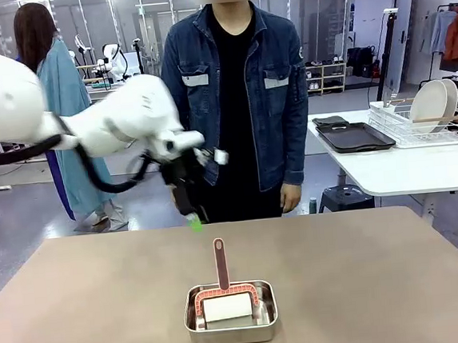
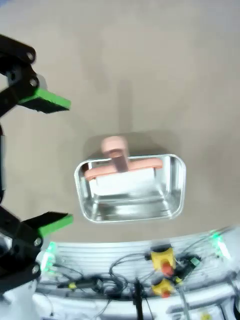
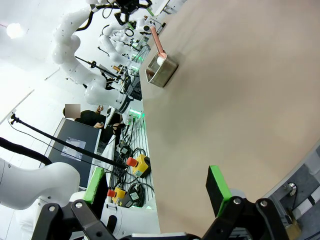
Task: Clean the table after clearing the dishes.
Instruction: Place the Lint Roller back on top of the Airtight Container.
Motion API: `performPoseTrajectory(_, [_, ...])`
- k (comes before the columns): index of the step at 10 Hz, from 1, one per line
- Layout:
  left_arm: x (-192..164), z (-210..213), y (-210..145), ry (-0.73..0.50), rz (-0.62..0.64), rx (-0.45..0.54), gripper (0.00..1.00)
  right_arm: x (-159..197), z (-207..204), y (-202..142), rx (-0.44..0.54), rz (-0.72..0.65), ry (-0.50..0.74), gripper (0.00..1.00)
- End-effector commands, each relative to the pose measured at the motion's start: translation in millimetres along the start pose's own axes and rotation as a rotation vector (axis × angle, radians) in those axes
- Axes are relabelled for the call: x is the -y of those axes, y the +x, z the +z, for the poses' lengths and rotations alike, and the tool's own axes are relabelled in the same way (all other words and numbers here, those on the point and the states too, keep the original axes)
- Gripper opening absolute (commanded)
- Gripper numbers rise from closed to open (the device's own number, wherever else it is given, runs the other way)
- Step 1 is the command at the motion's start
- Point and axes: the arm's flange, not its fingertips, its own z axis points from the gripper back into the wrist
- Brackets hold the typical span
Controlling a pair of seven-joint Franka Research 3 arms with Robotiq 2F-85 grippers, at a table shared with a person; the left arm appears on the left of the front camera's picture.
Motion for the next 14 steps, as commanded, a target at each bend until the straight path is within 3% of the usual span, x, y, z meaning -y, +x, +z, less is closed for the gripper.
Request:
performPoseTrajectory(1, [50.8,42.4,-106.3,0.025,0.104,0.225,1.0,-5.2,-7.0,-3.0,-0.006,-0.002,-0.011,1.0])
performPoseTrajectory(2, [63.1,59.4,-155.5,0.028,0.128,0.339,1.0,-5.2,-7.0,-3.0,-0.006,-0.002,-0.011,1.0])
performPoseTrajectory(4, [91.5,83.9,-252.6,0.066,0.249,0.474,1.0,-5.2,-7.0,-3.0,-0.006,-0.002,-0.011,1.0])
performPoseTrajectory(7, [126.1,98.9,-399.4,0.02,0.422,0.778,1.0,-5.2,-7.0,-3.0,-0.006,-0.002,-0.011,1.0])
performPoseTrajectory(9, [137.6,90.0,-492.6,-0.086,0.574,0.924,1.0,-5.2,-7.0,-3.0,-0.006,-0.002,-0.011,1.0])
performPoseTrajectory(10, [135.7,65.0,-574.1,-0.155,0.614,1.099,1.0,-5.2,-7.0,-3.0,-0.006,-0.002,-0.011,1.0])
performPoseTrajectory(13, [123.3,53.5,-590.8,-0.137,0.581,1.158,1.0,-5.2,-7.0,-3.0,-0.006,-0.002,-0.011,1.0])
performPoseTrajectory(14, [115.2,51.8,-594.3,-0.038,0.537,1.185,1.0,-5.2,-7.0,-3.0,-0.006,-0.002,-0.011,1.0])
